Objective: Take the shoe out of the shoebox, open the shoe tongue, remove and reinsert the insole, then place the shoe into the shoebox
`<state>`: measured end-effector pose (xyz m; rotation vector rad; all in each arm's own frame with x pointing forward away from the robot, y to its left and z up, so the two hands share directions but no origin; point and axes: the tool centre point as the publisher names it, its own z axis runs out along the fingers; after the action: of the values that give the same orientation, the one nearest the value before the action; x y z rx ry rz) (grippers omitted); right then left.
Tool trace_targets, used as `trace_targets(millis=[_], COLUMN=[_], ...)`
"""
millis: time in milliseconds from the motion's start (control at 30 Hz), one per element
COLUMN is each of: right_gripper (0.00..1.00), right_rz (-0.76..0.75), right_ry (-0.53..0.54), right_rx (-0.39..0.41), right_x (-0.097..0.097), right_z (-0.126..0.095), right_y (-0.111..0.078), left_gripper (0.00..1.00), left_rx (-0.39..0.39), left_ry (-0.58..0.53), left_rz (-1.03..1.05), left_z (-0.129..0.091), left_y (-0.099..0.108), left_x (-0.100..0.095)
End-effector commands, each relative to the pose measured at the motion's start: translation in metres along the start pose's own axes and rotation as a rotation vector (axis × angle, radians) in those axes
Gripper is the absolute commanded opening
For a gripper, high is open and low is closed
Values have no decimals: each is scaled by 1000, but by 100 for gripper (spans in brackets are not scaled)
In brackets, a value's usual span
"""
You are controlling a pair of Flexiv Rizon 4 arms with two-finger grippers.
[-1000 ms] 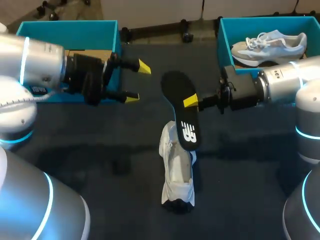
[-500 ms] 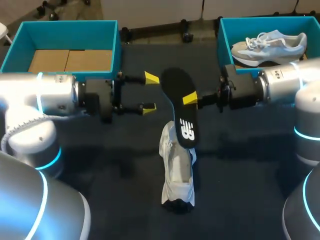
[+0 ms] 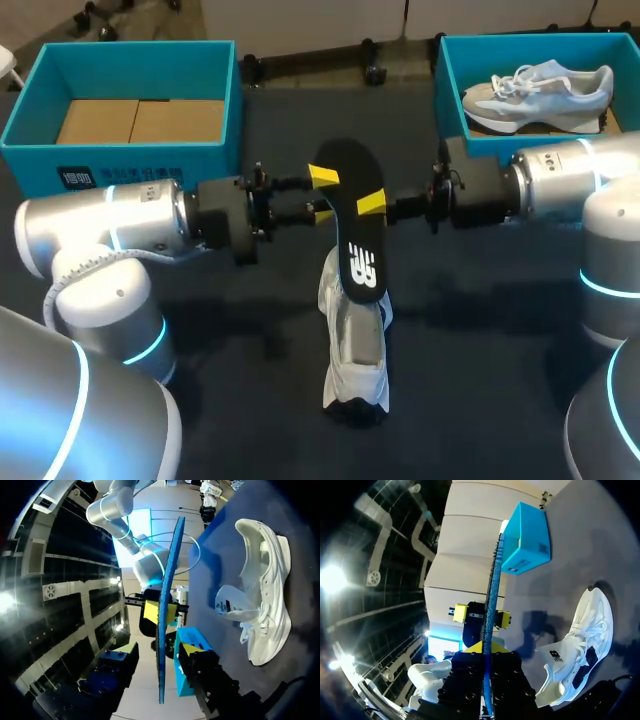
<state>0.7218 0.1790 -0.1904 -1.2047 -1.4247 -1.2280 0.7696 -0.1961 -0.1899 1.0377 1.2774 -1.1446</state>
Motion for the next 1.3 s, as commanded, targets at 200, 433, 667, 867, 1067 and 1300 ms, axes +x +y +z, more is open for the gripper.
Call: trace_targets(millis=[200, 433, 667, 867, 1067, 1300], right_gripper=[0, 0, 0, 0, 100, 100], right_rz=[0, 0, 0, 0, -27, -147], right_ry=[-1, -1, -1, -1, -23, -53], right_rx=[-3, -3, -3, -3, 24, 148], right_x=[0, 0, 0, 0, -2, -9], right_z=[1, 1, 1, 1, -15, -52], right_y=[-1, -1, -1, -1, -6, -17], left_gripper=[42, 30, 0, 0, 0, 0], left_rx=[-2, -7, -16, -22, -18, -16], left_ry=[-39, -45, -44, -40, -14, 34], left_rz=[-4, -1, 9, 25, 22, -2], left_z=[14, 21, 26, 29, 16, -16], left_y=[-4, -2, 0, 2, -3, -14], left_x=[1, 1, 2, 5, 3, -5])
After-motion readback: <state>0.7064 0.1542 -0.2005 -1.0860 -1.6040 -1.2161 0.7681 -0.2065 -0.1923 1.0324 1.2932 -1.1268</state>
